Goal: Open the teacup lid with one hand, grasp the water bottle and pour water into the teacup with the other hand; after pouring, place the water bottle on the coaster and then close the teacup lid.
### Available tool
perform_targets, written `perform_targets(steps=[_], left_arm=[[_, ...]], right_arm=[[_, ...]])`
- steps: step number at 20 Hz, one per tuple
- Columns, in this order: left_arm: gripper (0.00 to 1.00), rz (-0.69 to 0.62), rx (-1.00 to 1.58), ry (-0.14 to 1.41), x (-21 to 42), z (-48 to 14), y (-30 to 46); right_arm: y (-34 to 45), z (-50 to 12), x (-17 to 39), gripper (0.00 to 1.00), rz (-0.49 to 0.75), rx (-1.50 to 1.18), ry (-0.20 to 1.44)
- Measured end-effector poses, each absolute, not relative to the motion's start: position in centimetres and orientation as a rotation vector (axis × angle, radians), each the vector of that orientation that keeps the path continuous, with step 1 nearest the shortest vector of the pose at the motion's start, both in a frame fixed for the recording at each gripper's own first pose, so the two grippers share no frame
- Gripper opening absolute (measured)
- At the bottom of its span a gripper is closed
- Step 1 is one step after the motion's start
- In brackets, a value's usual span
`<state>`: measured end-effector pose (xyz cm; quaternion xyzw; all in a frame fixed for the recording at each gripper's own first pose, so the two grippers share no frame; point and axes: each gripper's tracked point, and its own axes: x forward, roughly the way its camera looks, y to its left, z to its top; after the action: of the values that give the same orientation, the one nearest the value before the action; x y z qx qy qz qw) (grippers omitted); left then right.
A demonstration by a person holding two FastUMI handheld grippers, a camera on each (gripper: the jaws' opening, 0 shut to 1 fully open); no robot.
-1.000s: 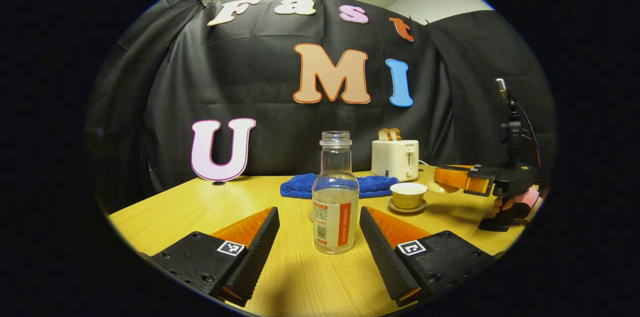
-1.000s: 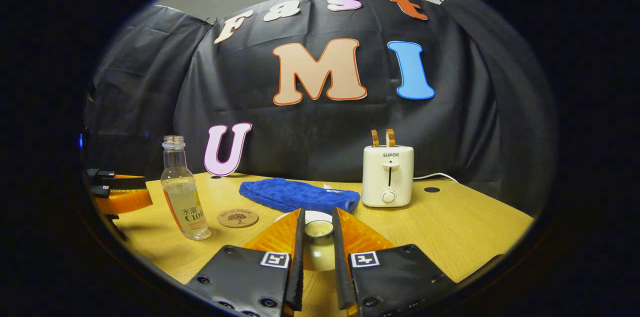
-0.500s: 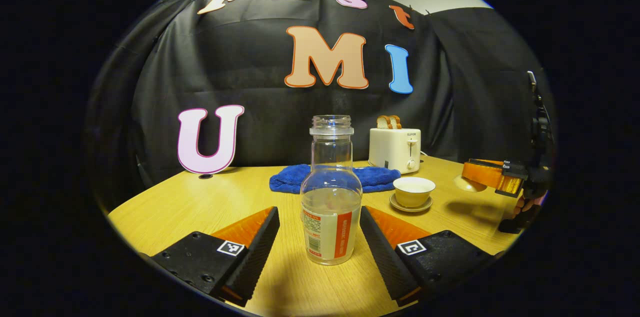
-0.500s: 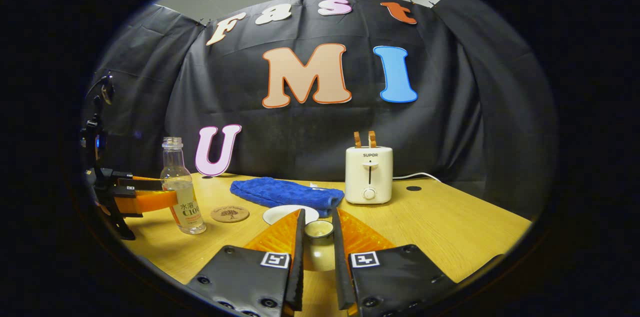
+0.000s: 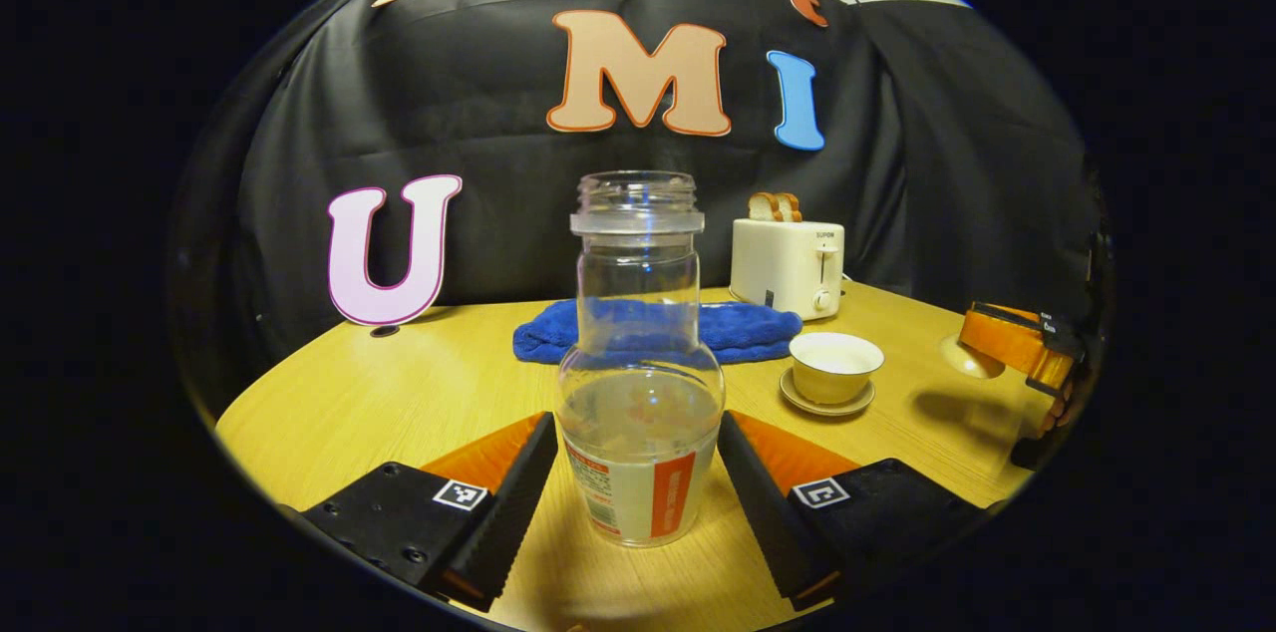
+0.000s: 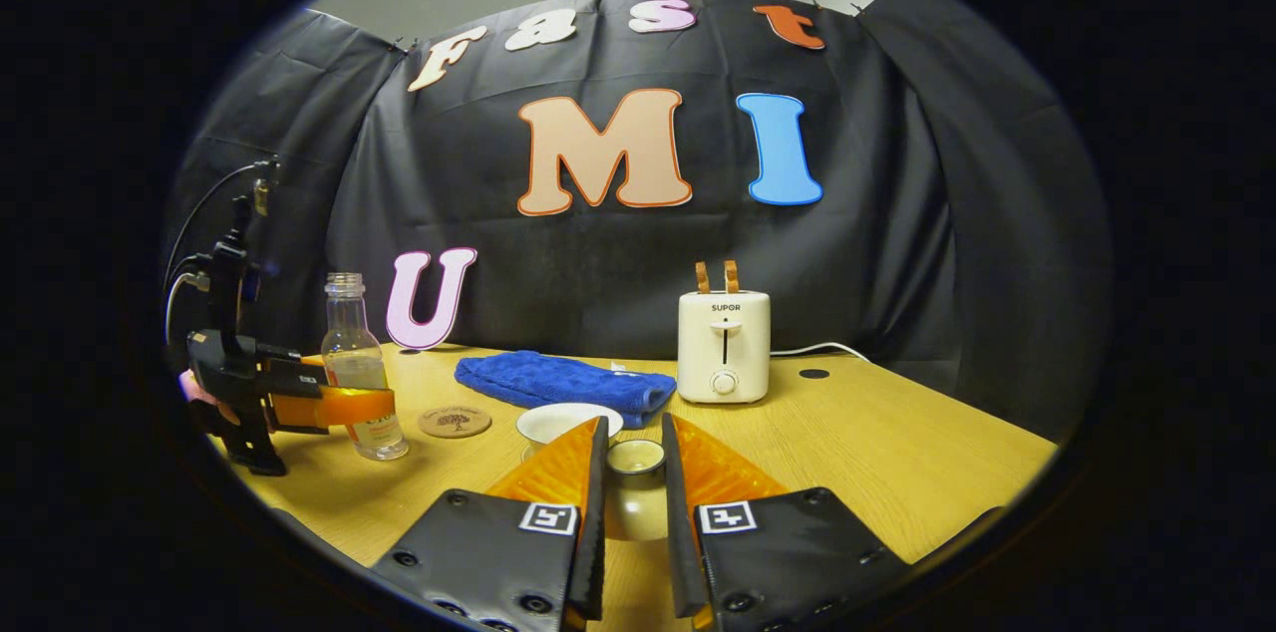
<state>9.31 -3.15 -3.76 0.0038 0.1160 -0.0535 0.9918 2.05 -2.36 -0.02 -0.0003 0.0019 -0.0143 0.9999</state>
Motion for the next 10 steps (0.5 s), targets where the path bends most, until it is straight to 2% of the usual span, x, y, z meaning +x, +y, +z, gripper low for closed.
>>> perform_targets(steps=[1, 2, 3, 10], left_arm=[[0.93, -0.105, 0.011, 0.25, 9.44, -4.01, -3.13], [0.8, -0.093, 0.017, 0.264, 9.34, -4.44, -2.91], [0.74, -0.09, 0.021, 0.269, 9.42, -4.37, -2.95], [0.69, -0.095, 0.109, 0.269, 10.29, -4.0, -3.58]], right_arm=[[-2.38, -0.02, 2.06, 0.3, -0.028, 0.0, 0.004], [-2.37, -0.03, 2.1, 0.3, -0.026, 0.0, 0.004], [-2.29, -0.04, 2.09, 0.3, -0.024, 0.0, 0.004], [-3.01, -0.03, 1.92, 0.3, -0.035, -0.001, 0.004]])
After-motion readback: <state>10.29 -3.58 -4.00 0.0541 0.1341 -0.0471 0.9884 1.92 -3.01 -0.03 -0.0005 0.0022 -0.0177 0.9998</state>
